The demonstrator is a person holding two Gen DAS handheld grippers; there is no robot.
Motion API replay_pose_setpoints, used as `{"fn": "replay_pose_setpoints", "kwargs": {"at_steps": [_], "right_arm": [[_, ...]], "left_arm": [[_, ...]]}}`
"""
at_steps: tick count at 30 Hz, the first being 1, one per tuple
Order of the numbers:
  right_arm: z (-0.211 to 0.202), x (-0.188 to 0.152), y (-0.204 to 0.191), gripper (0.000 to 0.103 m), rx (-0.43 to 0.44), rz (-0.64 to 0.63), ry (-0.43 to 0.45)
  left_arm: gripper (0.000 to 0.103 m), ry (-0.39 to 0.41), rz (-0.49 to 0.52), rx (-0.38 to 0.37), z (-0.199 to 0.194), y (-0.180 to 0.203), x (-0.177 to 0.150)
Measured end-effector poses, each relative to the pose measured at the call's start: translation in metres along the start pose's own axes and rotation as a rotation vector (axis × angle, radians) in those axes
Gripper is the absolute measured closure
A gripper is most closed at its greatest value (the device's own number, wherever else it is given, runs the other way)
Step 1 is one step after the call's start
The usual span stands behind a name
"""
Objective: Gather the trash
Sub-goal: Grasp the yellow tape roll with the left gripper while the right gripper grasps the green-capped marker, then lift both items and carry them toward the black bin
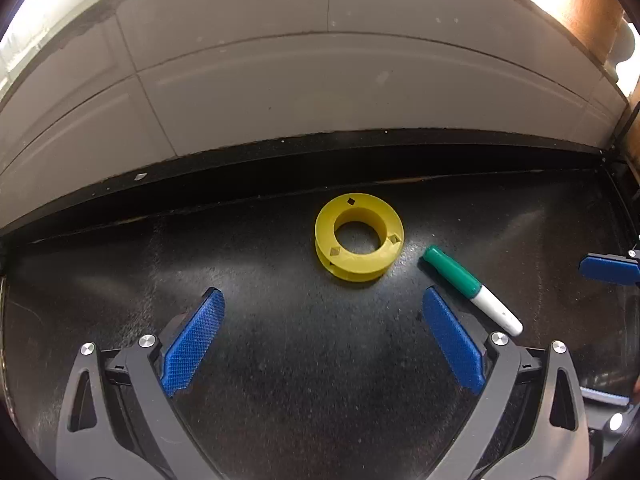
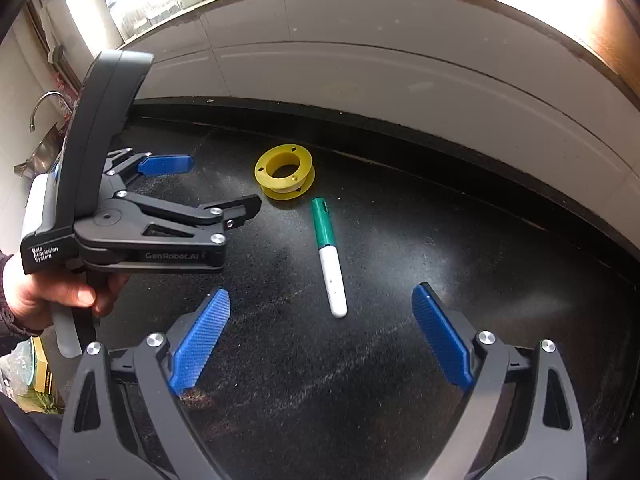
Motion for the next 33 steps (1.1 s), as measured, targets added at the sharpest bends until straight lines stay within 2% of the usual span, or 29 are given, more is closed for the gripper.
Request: {"fn": "replay_pose_setpoints", "kwargs": {"at_steps": [6,9,10,11,13,14,15,20,25,29,33], "right_arm": [[0.036,0.009,0.001,0.031,-0.015,-0.064,-0.029],[0.046,0.01,0.002,0.047,-0.015,-0.07,-0.036],[0.047,0.011,0.0,0.055,-0.022,-0.08,-0.029],[0.046,0.01,-0.001,0.07,-0.036,-0.089,-0.023],[0.046,0.01,-0.003,0.085,-0.035,-0.091,-0.024],[0.046,0.01,-0.003,0.089,-0.032,-0.087,-0.026],[0.045,0.009,-0.003,0.089,-0.037,-0.087,-0.028],[0.025,0.001,-0.007,0.089,-0.056,-0.083,-0.019],[-0.015,-0.01,-0.019,0.089,-0.069,-0.075,0.019],[-0.048,-0.034,-0.031,0.089,-0.06,-0.059,0.039],[-0.078,-0.064,-0.044,0.089,-0.056,-0.036,0.057]], "left_arm": [[0.007,-0.011,0.024,-0.023,0.033,0.004,0.02],[0.01,0.006,0.034,-0.032,0.038,0.007,0.025],[0.013,0.011,0.042,-0.03,0.038,0.008,0.027],[0.02,0.016,0.049,-0.03,0.037,0.01,0.028],[0.033,0.024,0.062,-0.037,0.035,0.015,0.032],[0.045,0.027,0.068,-0.039,0.035,0.015,0.033],[0.048,0.029,0.078,-0.032,0.033,0.017,0.034],[0.049,0.049,0.095,-0.023,0.012,0.025,0.029],[0.049,0.088,0.07,-0.016,-0.034,0.023,0.014],[0.049,0.106,0.065,0.006,-0.078,0.023,-0.013],[0.049,0.108,0.034,0.015,-0.114,0.028,-0.054]]}}
Point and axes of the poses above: each gripper's, at about its wrist camera, not at the fingertips, and z roughly the way its jaws point, y to its right, x to its top, the point moved 6 cm from there along z, roughly the way its jaws point, and after that the axes turned 8 degrees about -y, right-handed, at the moved point
